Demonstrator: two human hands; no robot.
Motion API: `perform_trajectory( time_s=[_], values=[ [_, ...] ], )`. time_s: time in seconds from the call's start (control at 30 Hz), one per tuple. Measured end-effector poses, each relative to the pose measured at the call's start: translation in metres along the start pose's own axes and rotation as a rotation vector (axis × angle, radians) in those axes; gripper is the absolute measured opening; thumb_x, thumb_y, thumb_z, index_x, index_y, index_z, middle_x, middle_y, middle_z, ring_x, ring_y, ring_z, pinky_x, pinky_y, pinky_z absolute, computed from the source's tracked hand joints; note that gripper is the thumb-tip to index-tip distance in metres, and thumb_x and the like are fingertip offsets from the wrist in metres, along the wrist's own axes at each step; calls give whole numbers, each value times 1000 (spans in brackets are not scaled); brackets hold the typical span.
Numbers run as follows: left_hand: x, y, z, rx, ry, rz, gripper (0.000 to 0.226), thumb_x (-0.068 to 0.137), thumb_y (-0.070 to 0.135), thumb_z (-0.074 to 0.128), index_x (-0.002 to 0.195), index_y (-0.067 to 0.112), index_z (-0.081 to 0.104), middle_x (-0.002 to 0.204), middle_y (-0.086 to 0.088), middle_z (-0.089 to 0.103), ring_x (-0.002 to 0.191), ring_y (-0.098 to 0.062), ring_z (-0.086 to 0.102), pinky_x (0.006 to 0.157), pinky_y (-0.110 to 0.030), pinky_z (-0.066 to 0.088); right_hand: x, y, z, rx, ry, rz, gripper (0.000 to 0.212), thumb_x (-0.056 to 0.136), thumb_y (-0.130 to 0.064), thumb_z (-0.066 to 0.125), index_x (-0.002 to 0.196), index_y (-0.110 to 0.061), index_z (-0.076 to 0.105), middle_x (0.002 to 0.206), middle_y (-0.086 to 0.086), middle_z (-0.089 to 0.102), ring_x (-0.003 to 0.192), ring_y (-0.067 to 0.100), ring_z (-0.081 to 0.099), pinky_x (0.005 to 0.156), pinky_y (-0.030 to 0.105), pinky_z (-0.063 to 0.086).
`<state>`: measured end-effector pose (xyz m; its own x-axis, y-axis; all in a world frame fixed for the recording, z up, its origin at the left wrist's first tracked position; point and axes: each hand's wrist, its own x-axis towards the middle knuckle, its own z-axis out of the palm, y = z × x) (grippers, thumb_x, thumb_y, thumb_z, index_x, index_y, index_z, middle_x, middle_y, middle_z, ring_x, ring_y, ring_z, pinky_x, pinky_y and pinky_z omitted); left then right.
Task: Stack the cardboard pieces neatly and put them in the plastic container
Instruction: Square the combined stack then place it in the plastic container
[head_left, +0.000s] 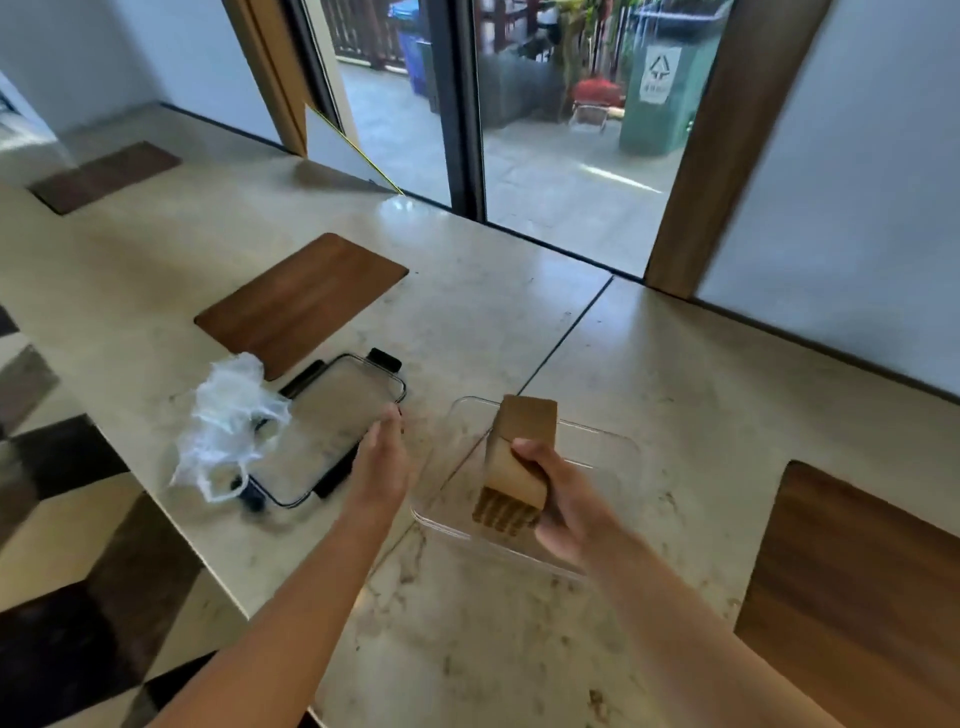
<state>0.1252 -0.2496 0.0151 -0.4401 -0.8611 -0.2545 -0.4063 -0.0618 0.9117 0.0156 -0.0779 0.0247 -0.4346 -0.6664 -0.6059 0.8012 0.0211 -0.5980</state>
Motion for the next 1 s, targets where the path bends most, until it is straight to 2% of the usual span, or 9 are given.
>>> perform_trajectory(
  time_s=[0.13, 0.2, 0.23, 0.37, 0.5, 0.63, 0.8, 0.93, 1.0],
  values=[
    [25, -14, 3, -229, -289, -169, 76, 105, 63, 12, 121, 18, 70, 133, -7, 67, 118, -16, 61, 105, -33, 41, 30, 18, 17, -61, 53, 25, 50, 65, -28, 83, 108, -6, 73, 93, 14, 75, 81, 28, 72, 84, 44, 57],
    [30, -17, 4, -292, -405, -193, 84, 103, 67, 8, 99, 26, 82, 112, 3, 80, 104, -6, 72, 94, -26, 49, 46, 23, 28, -63, 78, 31, 46, 66, -28, 85, 104, -6, 74, 89, 14, 77, 74, 26, 74, 75, 40, 60],
    [30, -16, 7, -335, -447, -226, 85, 101, 69, 9, 97, 26, 82, 105, 5, 82, 101, -4, 74, 88, -24, 53, 51, 25, 31, -70, 88, 26, 42, 70, -28, 84, 104, -5, 75, 89, 14, 78, 73, 26, 75, 70, 39, 61],
    [35, -16, 11, -465, -579, -301, 88, 97, 75, 12, 108, 17, 78, 111, -11, 80, 104, -18, 76, 79, -28, 61, 68, 31, 39, -97, 132, -18, 21, 80, -24, 82, 89, -5, 79, 84, 16, 78, 67, 25, 76, 55, 31, 60],
    [36, -18, 10, -354, -652, -219, 75, 95, 75, 24, 111, 26, 78, 112, -5, 80, 106, -17, 75, 79, -26, 60, 75, 37, 36, -167, 163, -50, 29, 84, -24, 80, 103, -4, 76, 90, 13, 80, 77, 23, 76, 67, 32, 61],
    [39, -22, 15, -118, -662, -70, 33, 109, 44, 32, 112, 31, 63, 108, 0, 72, 91, 4, 71, 73, -13, 52, 79, 37, 42, -223, 222, -72, 48, 81, -29, 84, 118, -3, 69, 100, 15, 80, 84, 24, 78, 62, 32, 60],
    [40, -25, 16, -66, -649, -60, 29, 106, 44, 33, 120, 42, 58, 120, 0, 71, 111, -14, 68, 98, -34, 55, 78, 35, 43, -345, 285, -63, 66, 63, -44, 87, 118, -11, 70, 96, 6, 82, 80, 18, 79, 58, 26, 58],
    [41, -21, 16, -77, -639, -86, 26, 102, 42, 39, 121, 37, 57, 121, -6, 70, 112, -21, 68, 95, -38, 58, 78, 27, 38, -429, 230, -17, 48, 74, -39, 87, 113, -15, 73, 93, 1, 83, 84, 16, 79, 66, 26, 59],
    [42, -19, 17, -68, -632, -101, 25, 109, 35, 38, 130, 31, 51, 119, -3, 69, 107, -17, 68, 82, -27, 57, 77, 24, 34, -460, 221, 0, 38, 78, -38, 85, 106, -14, 76, 93, 2, 83, 90, 19, 79, 78, 30, 61]
  ],
)
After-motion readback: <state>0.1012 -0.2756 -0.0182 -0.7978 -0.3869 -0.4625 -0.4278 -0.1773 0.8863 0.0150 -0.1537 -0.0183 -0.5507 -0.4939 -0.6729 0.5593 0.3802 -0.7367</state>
